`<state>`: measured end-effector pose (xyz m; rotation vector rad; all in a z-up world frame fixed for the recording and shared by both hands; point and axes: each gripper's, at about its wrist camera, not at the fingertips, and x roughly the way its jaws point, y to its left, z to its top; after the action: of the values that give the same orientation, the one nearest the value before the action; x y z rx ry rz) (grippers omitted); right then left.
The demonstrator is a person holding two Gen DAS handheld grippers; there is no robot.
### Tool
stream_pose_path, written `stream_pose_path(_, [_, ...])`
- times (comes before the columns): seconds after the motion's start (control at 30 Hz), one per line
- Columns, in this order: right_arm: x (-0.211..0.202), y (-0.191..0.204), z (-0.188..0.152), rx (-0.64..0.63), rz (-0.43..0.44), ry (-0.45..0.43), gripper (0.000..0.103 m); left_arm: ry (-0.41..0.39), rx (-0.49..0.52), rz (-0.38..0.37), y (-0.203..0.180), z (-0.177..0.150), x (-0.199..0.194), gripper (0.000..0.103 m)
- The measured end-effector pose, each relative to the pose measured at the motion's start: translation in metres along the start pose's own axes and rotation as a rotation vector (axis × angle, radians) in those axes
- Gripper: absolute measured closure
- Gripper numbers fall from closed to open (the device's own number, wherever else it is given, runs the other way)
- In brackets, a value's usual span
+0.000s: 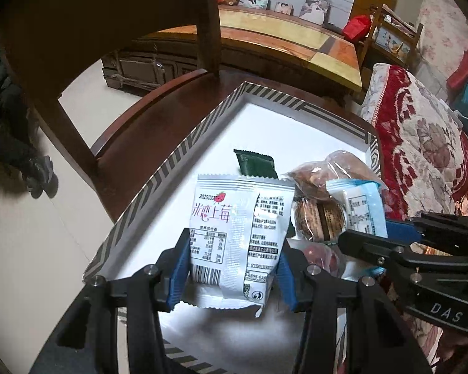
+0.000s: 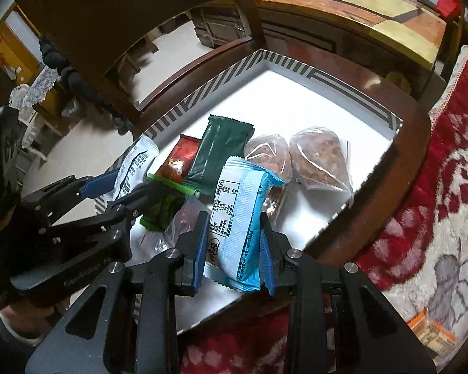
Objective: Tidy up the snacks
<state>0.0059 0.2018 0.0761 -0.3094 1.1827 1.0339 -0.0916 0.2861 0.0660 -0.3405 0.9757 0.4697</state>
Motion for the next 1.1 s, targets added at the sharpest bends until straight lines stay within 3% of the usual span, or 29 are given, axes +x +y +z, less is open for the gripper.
stream_pose_path(0.37, [0.019, -0.001, 0.011, -0.003, -0.002, 0.02, 0.074, 0.037, -0.015, 0.013, 0.0, 0.001, 0.017, 0.051])
stream_pose_path(0.4, [0.02, -0.002, 0.011, 0.005, 0.001, 0.025, 0.072, 0.039, -0.015, 0.018, 0.0, 0.0, 0.018, 0.05])
stream_pose_path(0.43, [0.021, -0.002, 0.01, 0.009, 0.0, 0.03, 0.063, 0.04, -0.021, 0.026, 0.001, 0.0, 0.019, 0.05])
stream_pose_path(0.5, [0.023, -0.004, 0.007, 0.02, 0.0, 0.048, 0.053, 0.048, -0.036, 0.027, 0.004, 0.0, 0.021, 0.05])
stream_pose_path(0.57, [0.018, -0.006, 0.003, 0.036, 0.021, 0.037, 0.052, 0.055, -0.037, 0.031, 0.004, -0.001, 0.021, 0.048])
stream_pose_path(0.67, [0.009, -0.006, -0.001, 0.05, 0.03, 0.017, 0.052, 0.058, -0.035, 0.037, 0.002, -0.004, 0.02, 0.043])
stream_pose_path(0.83, [-0.013, -0.003, -0.01, 0.046, 0.03, -0.022, 0.052, 0.041, -0.038, 0.042, -0.001, -0.007, 0.01, 0.024])
stream_pose_path(1.1, [-0.041, -0.005, -0.031, 0.057, 0.005, -0.064, 0.052, -0.004, -0.024, 0.049, -0.008, -0.008, -0.014, 0.02])
